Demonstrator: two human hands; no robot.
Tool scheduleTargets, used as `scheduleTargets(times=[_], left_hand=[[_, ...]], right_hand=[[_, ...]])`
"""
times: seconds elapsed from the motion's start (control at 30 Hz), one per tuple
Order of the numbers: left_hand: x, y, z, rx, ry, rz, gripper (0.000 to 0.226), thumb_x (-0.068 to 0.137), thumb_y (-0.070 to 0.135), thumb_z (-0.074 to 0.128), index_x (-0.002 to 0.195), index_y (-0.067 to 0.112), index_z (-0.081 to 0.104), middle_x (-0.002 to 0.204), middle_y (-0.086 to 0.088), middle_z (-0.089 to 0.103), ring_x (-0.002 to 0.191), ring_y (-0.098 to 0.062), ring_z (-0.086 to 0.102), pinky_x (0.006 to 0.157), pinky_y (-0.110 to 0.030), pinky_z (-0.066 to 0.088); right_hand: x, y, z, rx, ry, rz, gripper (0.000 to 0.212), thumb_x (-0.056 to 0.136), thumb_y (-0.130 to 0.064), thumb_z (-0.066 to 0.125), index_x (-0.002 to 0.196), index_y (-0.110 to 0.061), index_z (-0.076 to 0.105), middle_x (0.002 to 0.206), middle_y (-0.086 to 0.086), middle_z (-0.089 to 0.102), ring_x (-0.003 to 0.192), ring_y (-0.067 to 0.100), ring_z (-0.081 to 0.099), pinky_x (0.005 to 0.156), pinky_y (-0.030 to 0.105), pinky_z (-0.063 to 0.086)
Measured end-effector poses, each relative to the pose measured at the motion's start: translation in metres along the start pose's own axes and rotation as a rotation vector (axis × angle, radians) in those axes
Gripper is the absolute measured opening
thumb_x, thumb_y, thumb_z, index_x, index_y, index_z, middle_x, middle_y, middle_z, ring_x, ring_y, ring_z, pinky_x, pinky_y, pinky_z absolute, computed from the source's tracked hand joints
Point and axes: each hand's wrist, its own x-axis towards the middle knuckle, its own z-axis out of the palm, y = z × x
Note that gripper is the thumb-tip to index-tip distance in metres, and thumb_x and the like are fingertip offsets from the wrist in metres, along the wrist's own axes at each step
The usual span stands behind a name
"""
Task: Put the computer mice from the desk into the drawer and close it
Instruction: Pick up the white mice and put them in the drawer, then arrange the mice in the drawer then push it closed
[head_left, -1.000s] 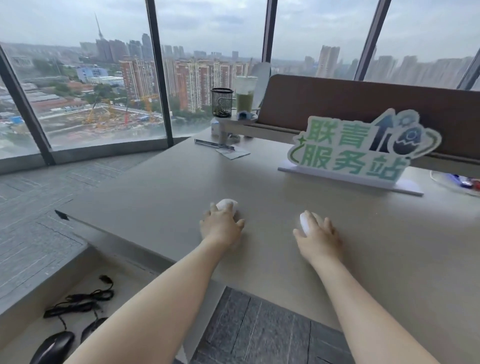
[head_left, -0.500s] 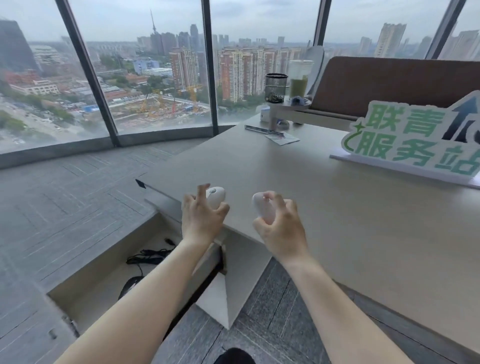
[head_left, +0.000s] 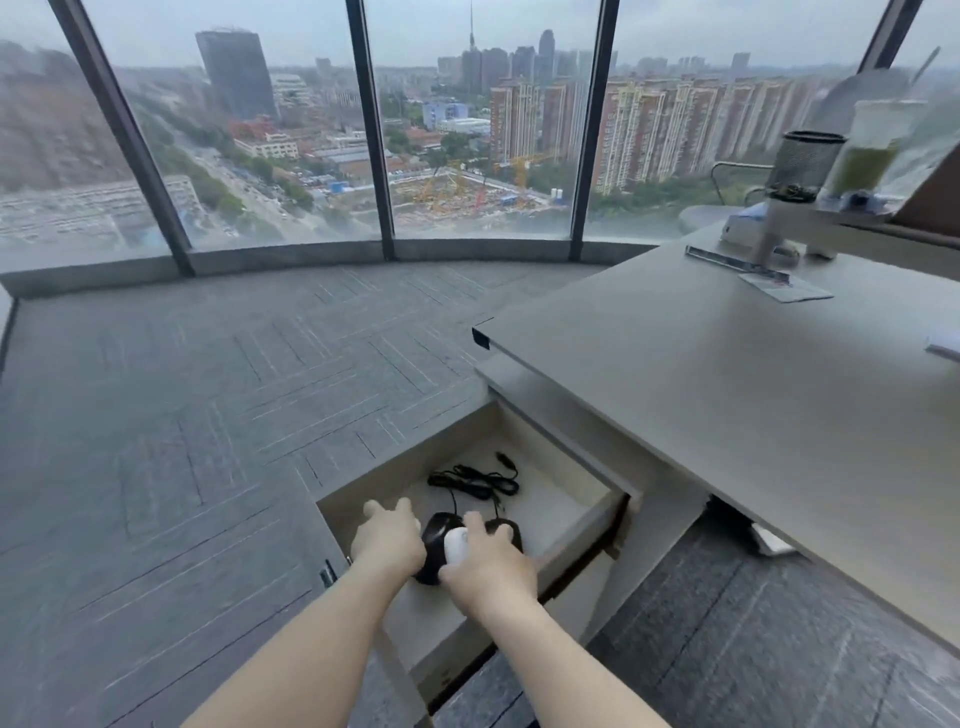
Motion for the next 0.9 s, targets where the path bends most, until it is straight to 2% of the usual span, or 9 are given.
scheduleTargets(times=[0.23, 0.3, 0.37, 0.47, 0.57, 0.63, 0.73, 0.83, 0.9], left_hand=[[0.06, -0.008, 0.046, 0.215, -0.117, -0.032, 0.054, 0.085, 0.011, 0.04, 0.139, 0.018, 0.039, 0.138, -0.011, 0.033, 0.126, -0.03, 0.042, 0.083, -0.043, 0.049], [0.067, -0.011, 0.051, 0.279, -0.154, 0.007, 0.055, 0.086, 0.012, 0.039, 0.141, 0.018, 0.038, 0.141, -0.007, 0.033, 0.128, -0.03, 0.038, 0.082, -0.044, 0.048], [0.071, -0.012, 0.052, 0.321, -0.178, 0.05, 0.053, 0.087, 0.01, 0.038, 0.14, 0.016, 0.037, 0.141, -0.005, 0.032, 0.131, -0.034, 0.033, 0.089, -0.046, 0.047], [0.07, -0.013, 0.045, 0.284, -0.189, 0.053, 0.053, 0.085, 0.012, 0.033, 0.138, 0.01, 0.039, 0.141, -0.013, 0.034, 0.127, -0.04, 0.038, 0.097, -0.049, 0.045], [0.058, -0.01, 0.02, -0.01, -0.047, 0.025, 0.047, 0.088, 0.017, 0.04, 0.134, 0.012, 0.039, 0.137, -0.016, 0.037, 0.12, -0.039, 0.05, 0.094, -0.042, 0.044], [0.045, -0.01, -0.003, -0.186, 0.132, 0.139, 0.046, 0.089, 0.022, 0.043, 0.134, 0.016, 0.045, 0.137, -0.012, 0.045, 0.118, -0.033, 0.054, 0.093, -0.039, 0.044], [0.021, -0.016, -0.029, -0.451, 0.39, 0.275, 0.035, 0.089, 0.02, 0.046, 0.12, 0.018, 0.062, 0.124, -0.007, 0.061, 0.107, -0.022, 0.06, 0.085, -0.032, 0.046], [-0.014, -0.034, -0.035, -0.645, 0.534, 0.267, 0.028, 0.09, 0.014, 0.049, 0.111, 0.014, 0.067, 0.114, -0.007, 0.066, 0.094, -0.016, 0.06, 0.078, -0.026, 0.042], [-0.038, -0.048, -0.028, -0.756, 0.582, 0.216, 0.028, 0.091, 0.015, 0.049, 0.114, 0.012, 0.065, 0.116, -0.007, 0.064, 0.097, -0.017, 0.06, 0.079, -0.026, 0.043]], right_hand=[[0.053, 0.002, 0.034, -0.285, -0.132, 0.13, 0.068, 0.083, -0.027, 0.051, 0.146, -0.011, 0.027, 0.14, 0.017, 0.048, 0.13, 0.03, 0.04, 0.093, 0.041, 0.042], [0.063, 0.005, 0.042, -0.33, -0.14, 0.137, 0.066, 0.082, -0.026, 0.052, 0.142, -0.01, 0.032, 0.137, 0.013, 0.05, 0.127, 0.029, 0.041, 0.089, 0.041, 0.042], [0.068, 0.009, 0.044, -0.361, -0.117, 0.14, 0.066, 0.083, -0.028, 0.055, 0.142, -0.011, 0.031, 0.135, 0.013, 0.052, 0.125, 0.028, 0.043, 0.087, 0.04, 0.043], [0.068, 0.015, 0.042, -0.365, -0.085, 0.126, 0.07, 0.089, -0.038, 0.057, 0.146, -0.013, 0.025, 0.139, 0.016, 0.049, 0.125, 0.03, 0.048, 0.092, 0.041, 0.041], [0.052, 0.013, 0.034, -0.298, -0.009, 0.046, 0.06, 0.093, -0.045, 0.051, 0.142, -0.014, 0.035, 0.138, 0.017, 0.049, 0.124, 0.034, 0.051, 0.097, 0.042, 0.041], [0.034, 0.011, 0.03, -0.194, 0.067, -0.076, 0.047, 0.095, -0.042, 0.047, 0.133, -0.014, 0.045, 0.131, 0.014, 0.053, 0.12, 0.033, 0.051, 0.093, 0.042, 0.044], [0.003, 0.009, 0.026, 0.039, 0.174, -0.226, 0.035, 0.095, -0.039, 0.044, 0.117, -0.016, 0.058, 0.113, 0.005, 0.06, 0.111, 0.026, 0.053, 0.084, 0.038, 0.046], [-0.035, 0.013, 0.032, 0.303, 0.25, -0.345, 0.021, 0.093, -0.029, 0.049, 0.093, -0.016, 0.065, 0.084, -0.009, 0.057, 0.092, 0.017, 0.057, 0.078, 0.032, 0.049], [-0.059, 0.019, 0.039, 0.44, 0.302, -0.338, 0.019, 0.093, -0.028, 0.053, 0.083, -0.016, 0.064, 0.077, -0.008, 0.059, 0.079, 0.014, 0.058, 0.071, 0.03, 0.049]])
